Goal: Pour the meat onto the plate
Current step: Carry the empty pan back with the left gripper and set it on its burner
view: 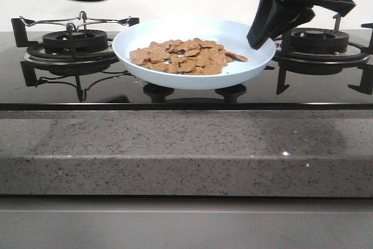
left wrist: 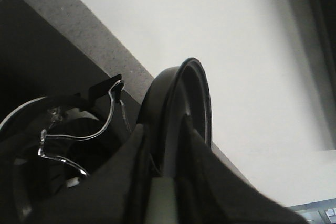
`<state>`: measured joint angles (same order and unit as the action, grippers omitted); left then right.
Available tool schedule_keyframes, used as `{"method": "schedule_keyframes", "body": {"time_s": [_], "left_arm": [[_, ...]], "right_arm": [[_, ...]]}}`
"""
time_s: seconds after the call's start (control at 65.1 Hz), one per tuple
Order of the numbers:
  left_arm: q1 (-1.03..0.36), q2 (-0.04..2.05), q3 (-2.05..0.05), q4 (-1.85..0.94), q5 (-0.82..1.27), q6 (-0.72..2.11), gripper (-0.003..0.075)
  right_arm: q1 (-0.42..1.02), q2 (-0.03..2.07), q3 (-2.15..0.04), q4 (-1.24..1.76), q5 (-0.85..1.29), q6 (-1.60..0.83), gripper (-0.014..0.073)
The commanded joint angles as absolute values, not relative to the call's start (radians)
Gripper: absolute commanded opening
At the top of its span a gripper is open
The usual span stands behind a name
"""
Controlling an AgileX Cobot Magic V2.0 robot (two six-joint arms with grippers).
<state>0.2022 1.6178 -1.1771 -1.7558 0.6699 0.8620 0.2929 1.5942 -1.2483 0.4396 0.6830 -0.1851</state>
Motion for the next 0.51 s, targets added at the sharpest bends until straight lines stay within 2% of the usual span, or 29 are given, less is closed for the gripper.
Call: {"method": "schedule_keyframes", "body": {"time_s": [0.0,0.415,0.491], "left_arm": [[0.211,1.607,-1.21,-1.863,0.745,0.85,-0.002],[0.229,1.693,-1.21,-1.861,0.768,0.85,-0.002],[0.229,1.698,-1.21,-1.856,0.786,0.85,0.0001]], "right_arm": [[0.292,1.563,-1.273,0.445,0.655,-0.195,-0.0068],[0.292,1.563,-1.273,0.445,0.655,-0.195,-0.0068],[0.292,1.563,-1.273,0.445,0.655,-0.195,-0.0068]]}}
